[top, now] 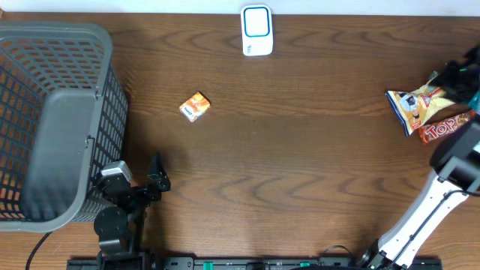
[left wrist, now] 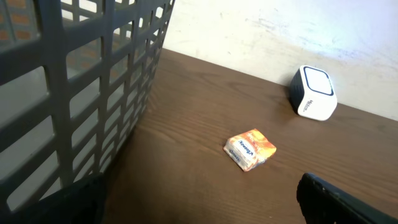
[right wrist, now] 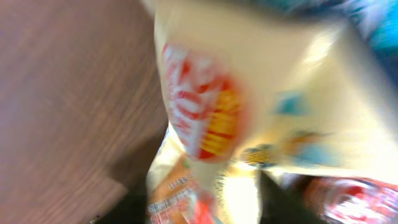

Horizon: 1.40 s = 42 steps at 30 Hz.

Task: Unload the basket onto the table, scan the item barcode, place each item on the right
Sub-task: 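Reach the right gripper to the orange Kleenex box and grasp it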

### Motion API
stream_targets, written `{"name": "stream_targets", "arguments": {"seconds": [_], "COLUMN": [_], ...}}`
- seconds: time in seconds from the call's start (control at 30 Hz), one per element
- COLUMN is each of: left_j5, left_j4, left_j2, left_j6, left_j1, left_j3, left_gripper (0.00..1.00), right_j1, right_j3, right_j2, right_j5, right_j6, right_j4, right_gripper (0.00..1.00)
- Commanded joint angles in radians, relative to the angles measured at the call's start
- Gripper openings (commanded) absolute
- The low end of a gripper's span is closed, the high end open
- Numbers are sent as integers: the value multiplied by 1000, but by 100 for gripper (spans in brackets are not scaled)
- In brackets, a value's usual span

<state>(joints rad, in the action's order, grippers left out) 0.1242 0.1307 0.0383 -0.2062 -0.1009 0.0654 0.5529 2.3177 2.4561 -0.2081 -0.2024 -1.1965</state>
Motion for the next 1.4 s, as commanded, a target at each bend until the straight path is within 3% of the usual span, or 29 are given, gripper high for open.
{"name": "stream_targets", "arguments": {"seconds": [0.0, 0.23, 0.4, 0.57, 0.77, 0.83, 0.93, 0.97, 1.07, 1.13, 1.2, 1.3, 1.37], "left_j5": [-5, -5, -5, -5, -5, -5, -5, -5, -5, -5, -5, -5, -5], "left_j4": [10, 10, 10, 10, 10, 10, 10, 10, 10, 10, 10, 10, 10], "left_j2": [-2, -2, -2, -2, -2, -2, -2, -2, -2, -2, -2, -2, -2], "left_j6": [2, 2, 2, 2, 2, 2, 2, 2, 2, 2, 2, 2, 2], "left_j1": [2, 2, 2, 2, 2, 2, 2, 2, 2, 2, 2, 2, 2], "left_j3": [-24, -24, -24, -24, -24, -24, -24, -24, -24, -24, -24, -24, -24], "left_gripper": [98, 98, 98, 98, 98, 98, 98, 98, 98, 98, 98, 98, 98], "right_j1": [20, -61, -255, -534, -799, -872, -978, -1017, -1080, -1112, -1136, -1156, -1157], "right_j3": [112, 152, 150, 116, 105, 105, 105, 105, 105, 105, 105, 105, 105], "right_j2": [-76, -203, -219, -209, -153, -121, -64, -38, 13, 41, 66, 100, 117], "right_j5": [-153, -525, -528, -527, -523, -506, -372, -270, -131, -118, -111, -61, -59], "right_j6": [-10, -2, 29, 179, 255, 309, 355, 354, 328, 332, 343, 334, 322], "right_j4": [-51, -221, -343, -317, -265, -235, -153, -109, -21, 39, 96, 177, 207], "right_gripper": [99, 99, 99, 99, 99, 99, 82, 82, 93, 95, 84, 56, 52]}}
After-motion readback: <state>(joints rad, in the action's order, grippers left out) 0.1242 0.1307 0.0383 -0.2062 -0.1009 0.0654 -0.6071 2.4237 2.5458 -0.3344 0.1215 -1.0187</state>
